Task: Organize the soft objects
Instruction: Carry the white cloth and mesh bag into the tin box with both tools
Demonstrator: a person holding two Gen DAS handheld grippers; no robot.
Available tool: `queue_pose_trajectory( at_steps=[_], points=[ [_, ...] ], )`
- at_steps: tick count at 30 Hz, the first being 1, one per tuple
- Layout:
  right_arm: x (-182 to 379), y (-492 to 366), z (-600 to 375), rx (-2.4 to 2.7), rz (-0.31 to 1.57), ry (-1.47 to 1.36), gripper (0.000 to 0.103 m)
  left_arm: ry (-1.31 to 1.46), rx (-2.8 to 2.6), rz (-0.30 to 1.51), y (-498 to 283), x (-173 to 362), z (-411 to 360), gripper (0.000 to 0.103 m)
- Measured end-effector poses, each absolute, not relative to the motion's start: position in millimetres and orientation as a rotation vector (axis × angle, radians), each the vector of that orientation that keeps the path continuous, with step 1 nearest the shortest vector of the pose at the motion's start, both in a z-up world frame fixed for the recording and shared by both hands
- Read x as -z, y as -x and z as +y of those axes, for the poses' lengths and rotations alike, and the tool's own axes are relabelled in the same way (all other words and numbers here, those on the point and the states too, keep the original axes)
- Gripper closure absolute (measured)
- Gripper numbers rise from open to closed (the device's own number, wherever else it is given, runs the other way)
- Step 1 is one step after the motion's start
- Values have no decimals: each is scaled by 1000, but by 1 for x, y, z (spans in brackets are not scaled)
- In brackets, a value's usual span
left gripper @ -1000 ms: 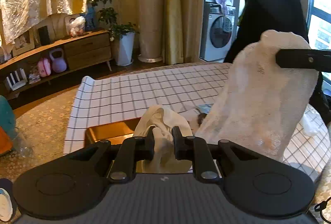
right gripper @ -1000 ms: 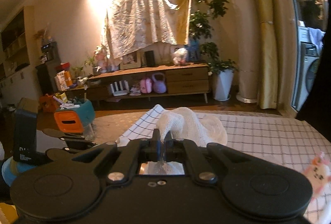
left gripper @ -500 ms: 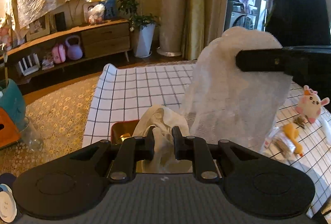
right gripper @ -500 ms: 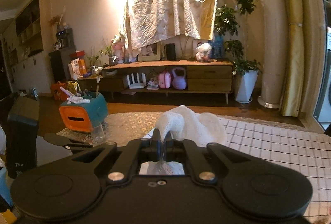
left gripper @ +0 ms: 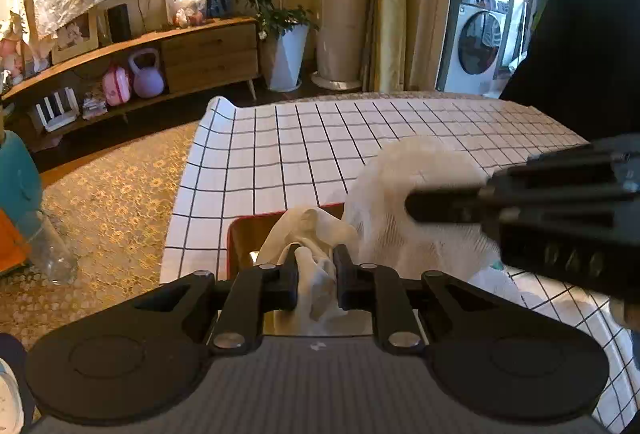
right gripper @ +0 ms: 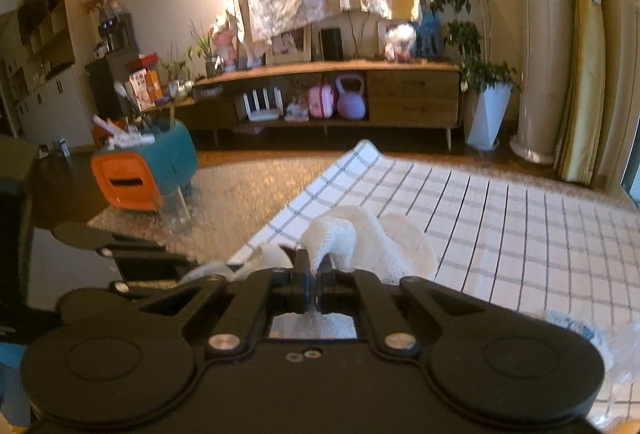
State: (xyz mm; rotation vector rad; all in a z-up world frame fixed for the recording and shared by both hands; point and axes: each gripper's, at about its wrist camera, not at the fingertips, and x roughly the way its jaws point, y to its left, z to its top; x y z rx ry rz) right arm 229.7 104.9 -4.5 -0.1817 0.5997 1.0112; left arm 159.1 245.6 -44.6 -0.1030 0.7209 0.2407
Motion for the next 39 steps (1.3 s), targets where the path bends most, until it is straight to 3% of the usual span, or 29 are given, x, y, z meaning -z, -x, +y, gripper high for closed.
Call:
queue_pose_trajectory(
  at_steps=[26, 35, 39],
  points=[
    [73, -211, 121, -1047, 828, 387, 93, 156, -121, 900, -200, 102, 251, 86],
    [76, -213, 123, -1042, 848, 415, 84, 156, -128, 932, -204, 112, 251, 86],
    [76, -212, 123, -1039, 851, 426, 70, 158, -135, 935, -204, 111, 251, 84]
  ],
)
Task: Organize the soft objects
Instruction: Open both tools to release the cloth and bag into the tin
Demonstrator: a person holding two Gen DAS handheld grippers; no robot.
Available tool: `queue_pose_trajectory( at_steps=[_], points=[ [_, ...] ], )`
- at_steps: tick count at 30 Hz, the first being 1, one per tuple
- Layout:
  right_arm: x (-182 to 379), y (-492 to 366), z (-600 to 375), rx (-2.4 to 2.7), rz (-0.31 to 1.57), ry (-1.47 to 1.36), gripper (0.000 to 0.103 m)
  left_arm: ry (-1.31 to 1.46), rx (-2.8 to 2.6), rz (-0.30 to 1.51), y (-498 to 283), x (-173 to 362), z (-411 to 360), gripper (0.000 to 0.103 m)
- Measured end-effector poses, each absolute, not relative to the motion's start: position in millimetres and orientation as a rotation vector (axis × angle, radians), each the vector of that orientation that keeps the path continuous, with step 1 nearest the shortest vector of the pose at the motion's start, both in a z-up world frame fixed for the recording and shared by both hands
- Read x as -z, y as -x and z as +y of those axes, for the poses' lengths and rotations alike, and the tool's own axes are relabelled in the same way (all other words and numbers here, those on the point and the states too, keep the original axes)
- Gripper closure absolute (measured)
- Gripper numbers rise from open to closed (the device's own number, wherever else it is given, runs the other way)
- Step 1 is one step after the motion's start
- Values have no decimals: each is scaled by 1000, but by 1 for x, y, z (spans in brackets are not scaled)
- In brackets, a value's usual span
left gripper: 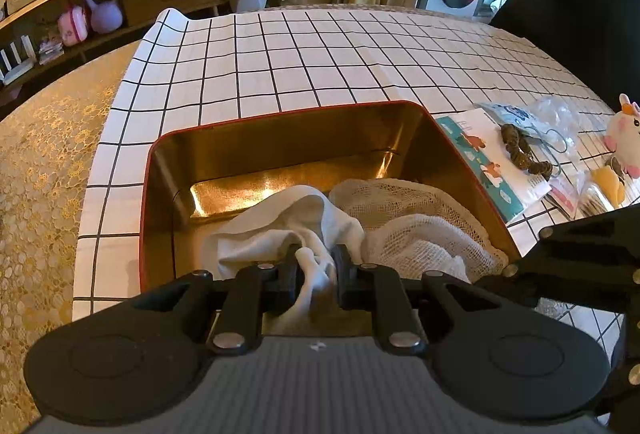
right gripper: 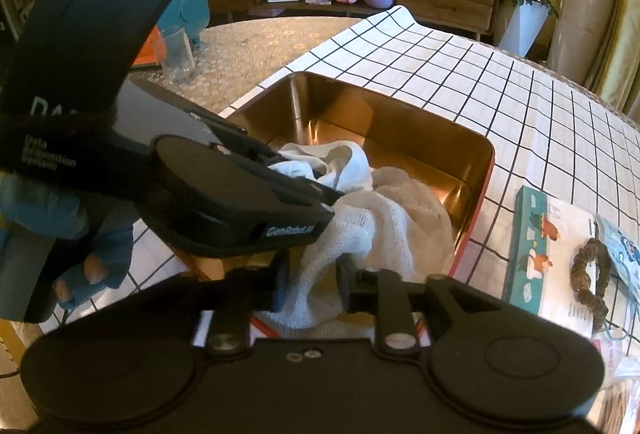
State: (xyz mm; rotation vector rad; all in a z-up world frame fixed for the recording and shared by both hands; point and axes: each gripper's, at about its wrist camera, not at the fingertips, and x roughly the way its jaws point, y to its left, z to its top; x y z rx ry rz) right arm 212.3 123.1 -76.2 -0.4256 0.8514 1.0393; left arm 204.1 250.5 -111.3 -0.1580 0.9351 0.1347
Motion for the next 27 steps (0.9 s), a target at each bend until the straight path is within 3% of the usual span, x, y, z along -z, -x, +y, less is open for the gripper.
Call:
queue_pose_trajectory(
  at_steps=[4, 7, 9, 20, 27],
  points=[
    [72, -211, 118, -1039, 843, 421, 56, 152, -133, 934, -203, 110, 249, 77],
    [68, -208, 114, -1037, 828, 425, 47, 146, -134, 926, -201, 107, 247, 65],
    [64, -206, 111, -1041, 818, 426, 45, 146, -140, 913, -199, 104, 246, 36],
    [38, -191, 85, -1051, 763, 421, 28, 99, -157, 868, -183, 80, 233, 27],
    [13, -185, 52, -1029, 725, 359, 20, 82, -143, 825, -166, 59, 218, 27]
  ],
)
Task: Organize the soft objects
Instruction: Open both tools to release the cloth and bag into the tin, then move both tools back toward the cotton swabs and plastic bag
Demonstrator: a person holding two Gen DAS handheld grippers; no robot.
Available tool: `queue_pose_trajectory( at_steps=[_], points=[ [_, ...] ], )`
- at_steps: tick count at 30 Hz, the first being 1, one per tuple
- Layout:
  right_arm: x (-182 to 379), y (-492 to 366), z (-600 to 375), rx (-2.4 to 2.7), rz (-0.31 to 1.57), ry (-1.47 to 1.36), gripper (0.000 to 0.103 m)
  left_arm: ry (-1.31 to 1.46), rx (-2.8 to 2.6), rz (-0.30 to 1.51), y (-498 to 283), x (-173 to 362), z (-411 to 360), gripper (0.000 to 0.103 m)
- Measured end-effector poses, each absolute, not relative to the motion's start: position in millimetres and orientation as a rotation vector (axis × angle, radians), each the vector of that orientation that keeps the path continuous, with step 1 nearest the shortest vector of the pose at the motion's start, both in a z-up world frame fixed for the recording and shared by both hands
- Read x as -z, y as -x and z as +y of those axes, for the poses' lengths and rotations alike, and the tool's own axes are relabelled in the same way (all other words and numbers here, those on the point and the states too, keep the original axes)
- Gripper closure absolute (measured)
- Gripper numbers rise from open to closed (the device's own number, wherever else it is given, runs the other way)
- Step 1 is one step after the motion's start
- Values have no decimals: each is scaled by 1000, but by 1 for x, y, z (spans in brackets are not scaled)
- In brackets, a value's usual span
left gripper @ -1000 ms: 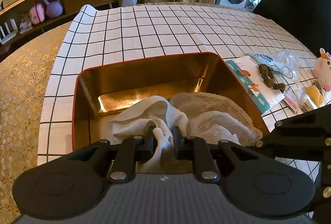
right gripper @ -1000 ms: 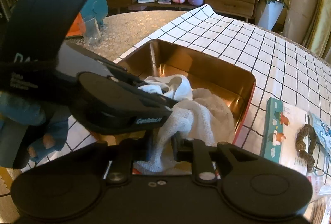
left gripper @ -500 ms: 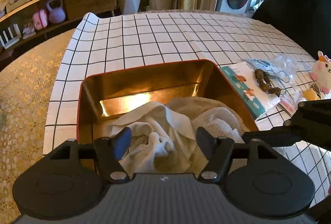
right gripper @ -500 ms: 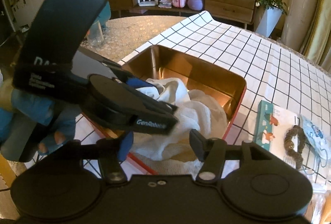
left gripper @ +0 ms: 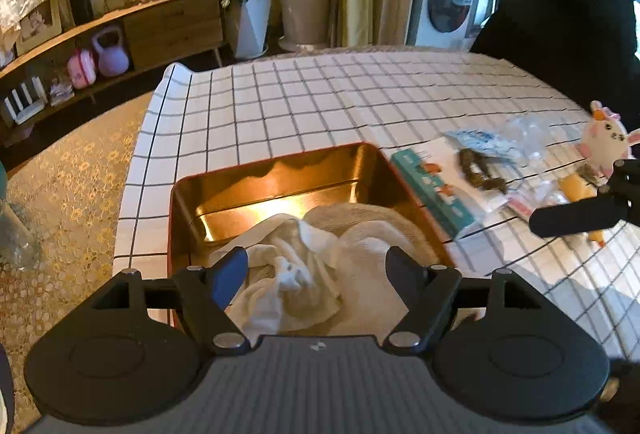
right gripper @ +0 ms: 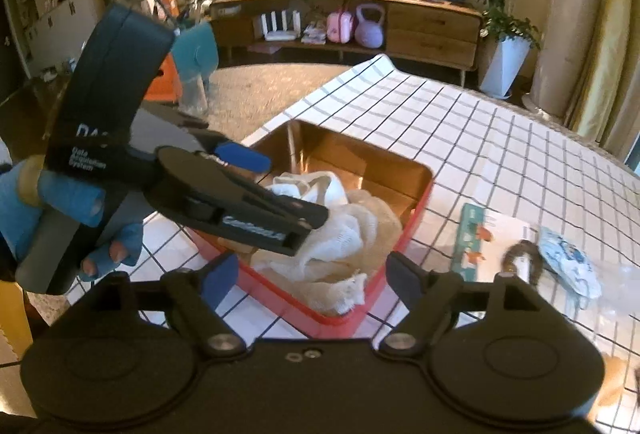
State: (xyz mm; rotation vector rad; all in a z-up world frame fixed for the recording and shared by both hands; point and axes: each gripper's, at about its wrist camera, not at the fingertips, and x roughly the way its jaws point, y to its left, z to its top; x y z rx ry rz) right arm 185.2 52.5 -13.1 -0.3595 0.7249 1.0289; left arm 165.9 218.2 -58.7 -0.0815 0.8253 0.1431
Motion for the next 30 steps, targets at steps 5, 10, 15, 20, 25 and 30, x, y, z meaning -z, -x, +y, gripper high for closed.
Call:
queue_pose_trajectory(
  at_steps=[5, 10, 15, 20, 25, 30],
  points=[
    [-2, -184, 26, -1007, 708, 299, 16, 68, -139, 793, -154, 43, 203, 27],
    [-14, -181, -6, -958, 680, 227, 12, 39, -125, 751, -141, 28, 180, 22],
    [-22, -181, -41, -891, 662, 142, 6, 33, -81, 723, -133, 17, 155, 20],
    [-23, -177, -75, -839, 634, 108, 2, 25, -18, 710, -131, 10, 127, 20],
    [-20, -167, -108, -779, 614, 91, 1, 27, 47, 700, -133, 5, 96, 20],
    [-15, -163, -147, -722, 613, 55, 1, 30, 102, 686, -137, 5, 68, 11]
  ],
)
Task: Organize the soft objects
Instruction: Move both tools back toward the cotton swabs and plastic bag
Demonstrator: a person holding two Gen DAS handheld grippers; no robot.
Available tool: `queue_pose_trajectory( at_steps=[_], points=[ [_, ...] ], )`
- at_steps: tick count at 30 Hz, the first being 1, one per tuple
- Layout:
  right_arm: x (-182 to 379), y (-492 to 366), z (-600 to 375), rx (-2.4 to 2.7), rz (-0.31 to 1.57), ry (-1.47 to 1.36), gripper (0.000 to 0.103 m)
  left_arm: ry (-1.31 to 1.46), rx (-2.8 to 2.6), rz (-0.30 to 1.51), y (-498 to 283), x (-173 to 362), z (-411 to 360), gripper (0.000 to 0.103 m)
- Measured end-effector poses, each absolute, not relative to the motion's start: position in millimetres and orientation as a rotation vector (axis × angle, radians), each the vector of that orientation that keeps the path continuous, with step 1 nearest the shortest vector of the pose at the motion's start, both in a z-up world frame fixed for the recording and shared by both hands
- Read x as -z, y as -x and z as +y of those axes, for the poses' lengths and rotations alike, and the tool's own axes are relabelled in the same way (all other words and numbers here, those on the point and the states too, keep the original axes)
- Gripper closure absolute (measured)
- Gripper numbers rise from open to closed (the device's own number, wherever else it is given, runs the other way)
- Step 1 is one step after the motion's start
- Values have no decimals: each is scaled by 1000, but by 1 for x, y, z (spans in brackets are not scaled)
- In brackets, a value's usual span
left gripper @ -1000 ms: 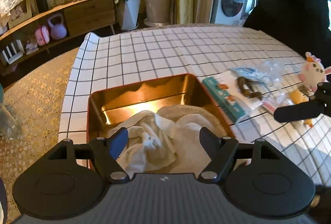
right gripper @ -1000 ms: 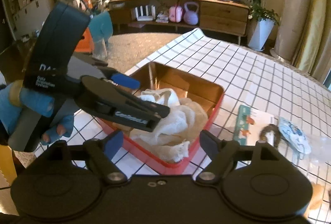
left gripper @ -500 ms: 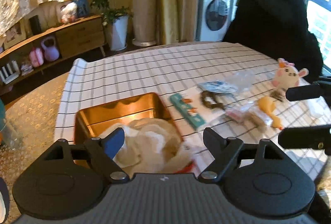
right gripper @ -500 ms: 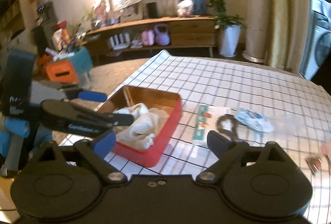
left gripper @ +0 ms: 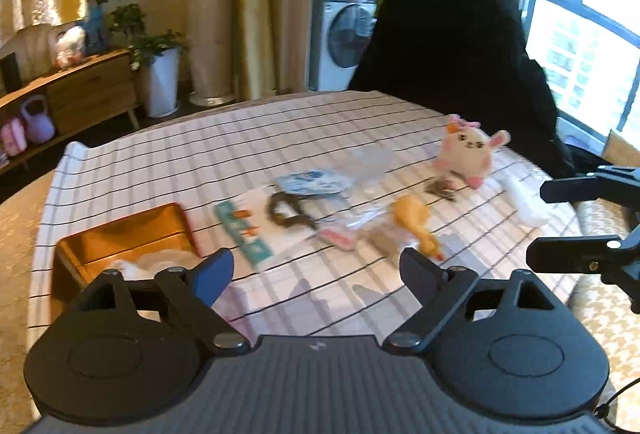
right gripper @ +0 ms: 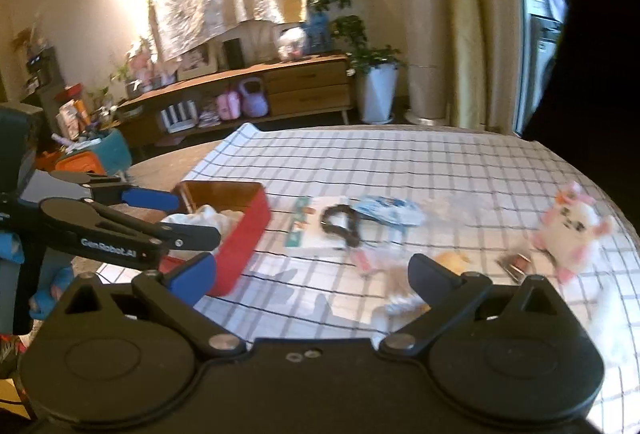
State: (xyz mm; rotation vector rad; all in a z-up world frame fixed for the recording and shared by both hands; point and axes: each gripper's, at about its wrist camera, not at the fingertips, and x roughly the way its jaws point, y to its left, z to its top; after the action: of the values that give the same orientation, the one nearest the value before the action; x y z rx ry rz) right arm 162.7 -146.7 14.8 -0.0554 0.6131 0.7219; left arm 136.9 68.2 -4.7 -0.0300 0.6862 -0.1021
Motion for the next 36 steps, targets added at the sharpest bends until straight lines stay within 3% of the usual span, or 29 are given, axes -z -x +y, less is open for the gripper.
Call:
queue_pose_trajectory(
  at_steps=[9, 36],
  points=[
    [3, -165, -218, -569, 607, 27, 1, 29, 162, 693, -160, 18, 17, 2],
    [92, -269, -334, -237, 750, -62, 9, 41, -112, 826, -265, 114, -37, 2]
  ],
)
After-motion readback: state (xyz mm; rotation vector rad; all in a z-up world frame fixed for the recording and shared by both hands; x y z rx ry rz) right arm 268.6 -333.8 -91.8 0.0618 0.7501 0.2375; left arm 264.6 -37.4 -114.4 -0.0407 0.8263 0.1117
